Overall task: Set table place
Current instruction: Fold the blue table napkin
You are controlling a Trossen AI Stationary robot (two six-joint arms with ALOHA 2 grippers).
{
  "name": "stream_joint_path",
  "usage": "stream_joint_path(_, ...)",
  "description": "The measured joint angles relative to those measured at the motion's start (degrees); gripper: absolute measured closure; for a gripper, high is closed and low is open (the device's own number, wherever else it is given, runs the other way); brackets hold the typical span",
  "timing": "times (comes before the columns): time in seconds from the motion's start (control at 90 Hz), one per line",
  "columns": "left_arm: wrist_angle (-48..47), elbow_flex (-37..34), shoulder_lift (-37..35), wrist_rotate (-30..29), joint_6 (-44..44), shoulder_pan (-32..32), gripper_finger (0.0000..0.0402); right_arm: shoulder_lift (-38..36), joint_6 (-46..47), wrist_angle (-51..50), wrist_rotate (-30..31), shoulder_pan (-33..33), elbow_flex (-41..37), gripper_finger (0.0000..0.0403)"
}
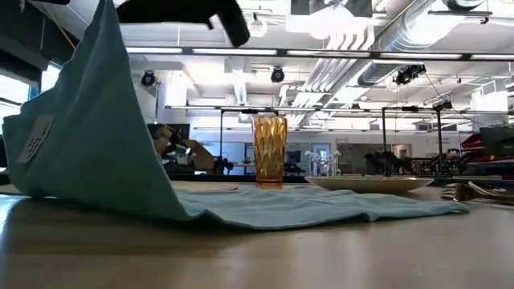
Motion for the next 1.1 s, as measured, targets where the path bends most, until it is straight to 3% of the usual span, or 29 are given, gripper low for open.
stream_joint_path(0.122,0.13,0.00,-0.02,0.30,0.72,-0.28,0.0401,1.53,4.73,-1.59,0.65,-1.14,2.57,0.0305)
stream_joint_path(0.211,0.15,-0.02,-0.13,0.03,2.23,-0.28,0.0402,1.76,5.29,-2.44,0.72,-1.46,2.61,0.0374)
stream_joint_path(0.267,0.16,-0.02,-0.24,0.45,4.01,-0.48,0.0400,1.42,5.33,-3.99,0.72,-1.46,2.61,0.0392)
stream_joint_path(0.422,0.94,0.00,-2.33,7.19,15.95,-0.61,0.0361,-1.07,7.84,-12.82,-0.22,-0.15,2.63,0.0402)
stream_joint_path(0.544,-0.82,0.11,-3.15,11.05,27.41,-1.87,0.0308,-1.69,7.83,-17.73,-4.84,2.28,2.63,0.0403)
stream_joint_path(0.622,-3.87,0.11,-2.51,10.61,36.63,-3.63,0.0276,-1.71,8.32,-18.90,-7.67,3.94,2.63,0.0403)
stream_joint_path(0.744,-7.92,-0.09,0.29,4.86,49.04,-6.29,0.0233,-1.84,11.23,-21.95,-8.41,6.33,2.63,0.0403)
stream_joint_path(0.844,-2.54,-2.87,2.27,3.35,53.68,-7.37,0.0203,-1.84,14.91,-23.99,-8.61,7.74,2.63,0.0403)
stream_joint_path(0.967,10.33,-8.18,4.96,12.87,54.21,-7.65,0.0172,-1.84,19.11,-26.44,-8.23,9.02,2.63,0.0403)
stream_joint_path(1.1,22.56,-12.28,8.28,17.48,49.73,-8.41,0.0160,-1.84,23.52,-28.12,-8.02,9.89,2.63,0.0403)
